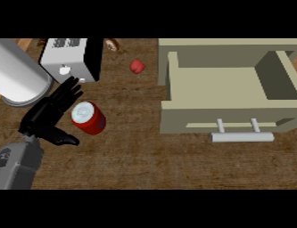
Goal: Pick up the can, place it into the drawer and close the drawer
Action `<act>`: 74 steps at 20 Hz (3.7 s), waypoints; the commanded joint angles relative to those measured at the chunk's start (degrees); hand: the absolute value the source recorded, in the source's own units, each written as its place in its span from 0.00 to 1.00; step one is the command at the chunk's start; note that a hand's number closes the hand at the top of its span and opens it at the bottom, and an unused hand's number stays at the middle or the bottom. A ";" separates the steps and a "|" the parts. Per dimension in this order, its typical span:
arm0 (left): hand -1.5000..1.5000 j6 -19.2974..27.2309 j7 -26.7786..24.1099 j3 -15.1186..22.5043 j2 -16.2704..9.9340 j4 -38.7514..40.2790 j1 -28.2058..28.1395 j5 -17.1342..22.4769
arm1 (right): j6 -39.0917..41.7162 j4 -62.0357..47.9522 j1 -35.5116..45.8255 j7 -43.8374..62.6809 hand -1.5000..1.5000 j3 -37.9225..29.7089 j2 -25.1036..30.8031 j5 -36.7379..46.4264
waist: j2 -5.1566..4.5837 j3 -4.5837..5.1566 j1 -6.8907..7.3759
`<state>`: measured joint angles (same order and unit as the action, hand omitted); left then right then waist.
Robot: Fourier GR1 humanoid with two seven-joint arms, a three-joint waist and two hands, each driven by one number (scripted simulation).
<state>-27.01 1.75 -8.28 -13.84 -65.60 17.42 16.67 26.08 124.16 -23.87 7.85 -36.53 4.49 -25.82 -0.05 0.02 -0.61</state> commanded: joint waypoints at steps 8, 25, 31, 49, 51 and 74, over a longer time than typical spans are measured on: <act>0.00 -2.80 -17.67 -1.79 -3.19 22.92 4.62 -8.72 | 4.10 -2.52 0.04 -1.24 0.00 -4.45 -0.19 -1.08 | -0.08 0.01 -0.27; 0.00 -4.37 -32.08 -2.17 -2.63 48.41 14.88 -15.18 | 4.82 0.57 1.00 4.69 0.00 -7.69 0.08 -6.70 | -0.21 0.06 -0.62; 0.00 -2.40 -35.12 -2.95 -1.13 53.62 16.83 -15.97 | 2.56 4.47 1.04 8.11 0.00 -7.25 0.19 -8.50 | -0.37 0.11 -0.88; 1.00 -14.21 -27.68 -4.27 4.46 48.47 22.46 -11.18 | 5.01 2.18 -0.26 5.50 0.00 -7.47 -1.81 -6.63 | 0.13 -0.03 0.17; 1.00 -16.89 -30.37 -3.68 2.29 46.79 19.10 -11.56 | 4.06 6.35 -2.96 6.64 0.00 -5.80 -4.44 -7.67 | 0.07 0.01 -0.06; 1.00 30.12 -3.12 3.53 13.81 -8.62 8.71 -1.18 | 1.28 4.44 -0.53 7.03 0.00 -7.58 -2.06 -7.96 | 0.69 -0.09 1.90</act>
<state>-0.23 -8.58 -8.79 -0.51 -61.11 30.21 15.23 28.87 129.67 -26.64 13.90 -43.42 0.97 -33.31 0.70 -0.09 1.01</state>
